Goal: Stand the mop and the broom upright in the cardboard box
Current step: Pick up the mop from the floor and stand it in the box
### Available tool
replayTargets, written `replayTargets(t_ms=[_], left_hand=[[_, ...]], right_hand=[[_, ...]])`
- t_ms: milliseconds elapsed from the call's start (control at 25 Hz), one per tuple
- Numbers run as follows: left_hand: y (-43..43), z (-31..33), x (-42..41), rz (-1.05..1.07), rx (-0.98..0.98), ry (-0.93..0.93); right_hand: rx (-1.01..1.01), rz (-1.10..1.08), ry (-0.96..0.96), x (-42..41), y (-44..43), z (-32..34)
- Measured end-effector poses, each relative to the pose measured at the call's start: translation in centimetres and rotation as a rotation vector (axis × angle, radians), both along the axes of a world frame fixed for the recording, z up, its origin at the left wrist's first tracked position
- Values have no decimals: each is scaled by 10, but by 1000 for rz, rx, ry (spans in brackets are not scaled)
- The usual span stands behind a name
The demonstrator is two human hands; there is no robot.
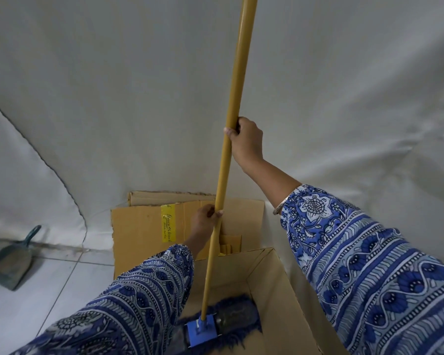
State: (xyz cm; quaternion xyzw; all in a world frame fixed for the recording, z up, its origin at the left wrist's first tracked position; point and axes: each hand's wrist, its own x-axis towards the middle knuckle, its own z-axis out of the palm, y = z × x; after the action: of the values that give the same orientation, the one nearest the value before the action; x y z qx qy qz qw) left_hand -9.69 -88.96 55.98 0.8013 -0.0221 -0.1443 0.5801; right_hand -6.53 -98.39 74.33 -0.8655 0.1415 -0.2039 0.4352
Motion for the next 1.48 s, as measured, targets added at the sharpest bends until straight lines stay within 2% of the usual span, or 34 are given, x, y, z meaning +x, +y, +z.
replayTargets(t_ms=[240, 640, 960, 1480], left_hand=[[-4, 14, 25, -7, -34, -14], [-9, 5, 33, 96, 6, -59], [-14, -2, 43, 150, 50, -41], [-20, 0, 62, 108, 60, 47]], right_hand=[[-7, -48, -13, 31, -5, 9], [-13, 16, -18, 46, -5, 1], [-11, 91, 55, 67, -7, -7], [127, 123, 152, 90, -19, -14]])
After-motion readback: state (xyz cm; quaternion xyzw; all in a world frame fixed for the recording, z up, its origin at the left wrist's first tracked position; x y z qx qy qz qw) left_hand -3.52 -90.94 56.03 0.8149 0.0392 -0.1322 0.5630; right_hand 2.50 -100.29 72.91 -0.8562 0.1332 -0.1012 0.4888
